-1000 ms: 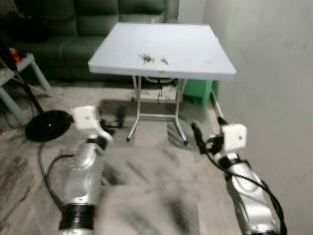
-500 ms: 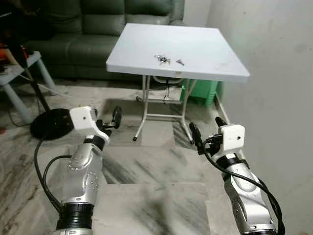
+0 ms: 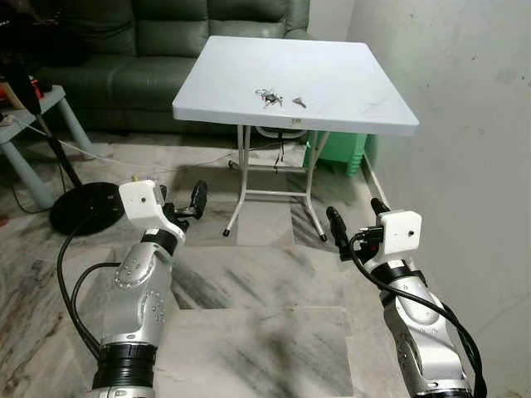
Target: Hang keys on a hook
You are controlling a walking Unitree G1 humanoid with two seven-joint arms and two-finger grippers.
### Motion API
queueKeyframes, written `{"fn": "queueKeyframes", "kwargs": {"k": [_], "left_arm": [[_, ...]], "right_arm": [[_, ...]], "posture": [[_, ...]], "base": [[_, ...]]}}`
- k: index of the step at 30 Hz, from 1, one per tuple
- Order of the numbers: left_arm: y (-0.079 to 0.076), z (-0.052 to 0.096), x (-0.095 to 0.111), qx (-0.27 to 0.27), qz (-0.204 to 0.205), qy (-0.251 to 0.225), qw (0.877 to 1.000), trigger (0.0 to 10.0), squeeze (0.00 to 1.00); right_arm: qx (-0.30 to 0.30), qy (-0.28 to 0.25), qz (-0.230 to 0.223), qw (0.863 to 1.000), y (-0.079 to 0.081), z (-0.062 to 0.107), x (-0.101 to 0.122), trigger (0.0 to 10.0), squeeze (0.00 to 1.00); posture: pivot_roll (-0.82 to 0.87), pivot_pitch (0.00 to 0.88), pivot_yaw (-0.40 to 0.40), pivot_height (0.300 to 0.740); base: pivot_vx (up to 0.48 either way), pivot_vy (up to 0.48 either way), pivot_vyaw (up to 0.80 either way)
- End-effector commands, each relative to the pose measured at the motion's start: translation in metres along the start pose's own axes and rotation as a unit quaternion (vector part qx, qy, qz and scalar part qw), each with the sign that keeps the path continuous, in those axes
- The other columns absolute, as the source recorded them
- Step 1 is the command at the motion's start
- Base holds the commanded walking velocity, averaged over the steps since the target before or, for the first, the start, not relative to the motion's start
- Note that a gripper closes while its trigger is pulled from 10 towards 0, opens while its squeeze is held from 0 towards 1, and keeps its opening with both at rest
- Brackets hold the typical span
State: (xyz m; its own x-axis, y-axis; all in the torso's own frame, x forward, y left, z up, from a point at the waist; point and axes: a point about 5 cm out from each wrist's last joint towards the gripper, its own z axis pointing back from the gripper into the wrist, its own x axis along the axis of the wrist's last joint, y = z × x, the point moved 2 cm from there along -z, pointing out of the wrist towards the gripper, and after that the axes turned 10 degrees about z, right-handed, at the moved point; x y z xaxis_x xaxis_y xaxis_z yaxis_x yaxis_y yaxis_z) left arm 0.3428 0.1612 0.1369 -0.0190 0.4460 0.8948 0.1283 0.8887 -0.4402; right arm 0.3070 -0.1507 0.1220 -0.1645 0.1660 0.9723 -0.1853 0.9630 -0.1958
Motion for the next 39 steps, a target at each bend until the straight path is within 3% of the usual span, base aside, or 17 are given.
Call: {"fn": "queueKeyframes", "kwargs": {"k": [1,39], "left_arm": [[-0.0027,-0.0015,0.0075,-0.006,-0.004,-0.01,1.0,10.0,0.0],[-0.007,-0.0026,0.0093,-0.016,-0.003,-0.013,1.0,10.0,0.0]], "right_arm": [[-0.009,-0.009,0.001,1.0,-0.0044,-0.0004,0.0061,10.0,0.0],[-0.006,-0.011,0.002,1.0,-0.0029,-0.0004,0.0072,10.0,0.0]], "posture": [[-0.05,0.0,-0.038,0.74],[-0.05,0.0,-0.035,0.74]], "base": [[0.412,0.0,0.0],[0.439,0.013,0.0]]}}
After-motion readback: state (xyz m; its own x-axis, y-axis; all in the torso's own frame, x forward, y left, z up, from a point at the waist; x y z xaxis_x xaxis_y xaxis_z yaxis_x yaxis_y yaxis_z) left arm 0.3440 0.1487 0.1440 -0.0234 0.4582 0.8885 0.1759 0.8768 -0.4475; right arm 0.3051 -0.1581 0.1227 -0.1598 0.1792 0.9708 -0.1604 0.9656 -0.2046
